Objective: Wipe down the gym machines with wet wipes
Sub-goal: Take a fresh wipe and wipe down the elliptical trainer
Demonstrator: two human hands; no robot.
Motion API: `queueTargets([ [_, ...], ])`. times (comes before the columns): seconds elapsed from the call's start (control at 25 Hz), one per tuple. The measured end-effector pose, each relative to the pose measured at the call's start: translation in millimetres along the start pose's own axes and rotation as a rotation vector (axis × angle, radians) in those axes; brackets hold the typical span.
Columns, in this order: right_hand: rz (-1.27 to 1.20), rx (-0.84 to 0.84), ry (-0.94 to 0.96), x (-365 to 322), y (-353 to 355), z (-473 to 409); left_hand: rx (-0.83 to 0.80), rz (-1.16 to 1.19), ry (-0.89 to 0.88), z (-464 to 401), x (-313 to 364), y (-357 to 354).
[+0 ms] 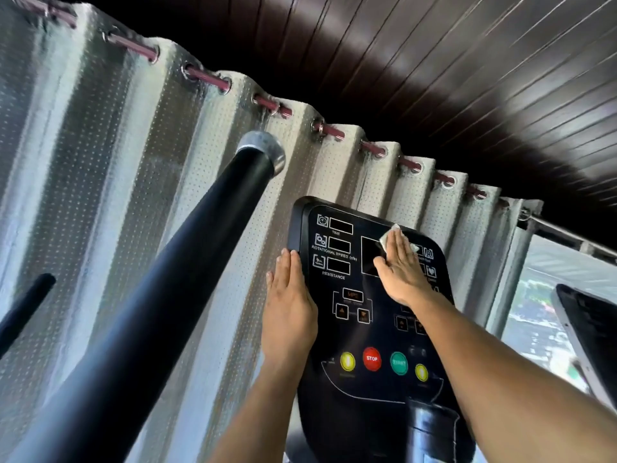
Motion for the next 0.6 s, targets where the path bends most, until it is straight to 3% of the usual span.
queueTargets([
  [0.36, -0.118, 0.237, 0.006, 1, 7, -35, -0.020, -0.057, 0.045, -1, -2, -3],
  [0.48, -0.066, 0.224, 0.028, -22, 16, -46, -0.013, -0.086, 0.044, 0, -3, -2],
  [0.6, -0.031, 0.172, 0.185, -78, 17, -40, -0.019, -0.087, 0.035, -1, -4, -1],
])
Point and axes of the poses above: each hand's wrist, its own z-axis away from the middle knuckle, its own y-axis out of the back of the hand, x = y × z, the point moved 3 cm from there along -z, towards the middle knuckle, and after that the axes turned 11 degrees about -y, right-handed, at the moved point
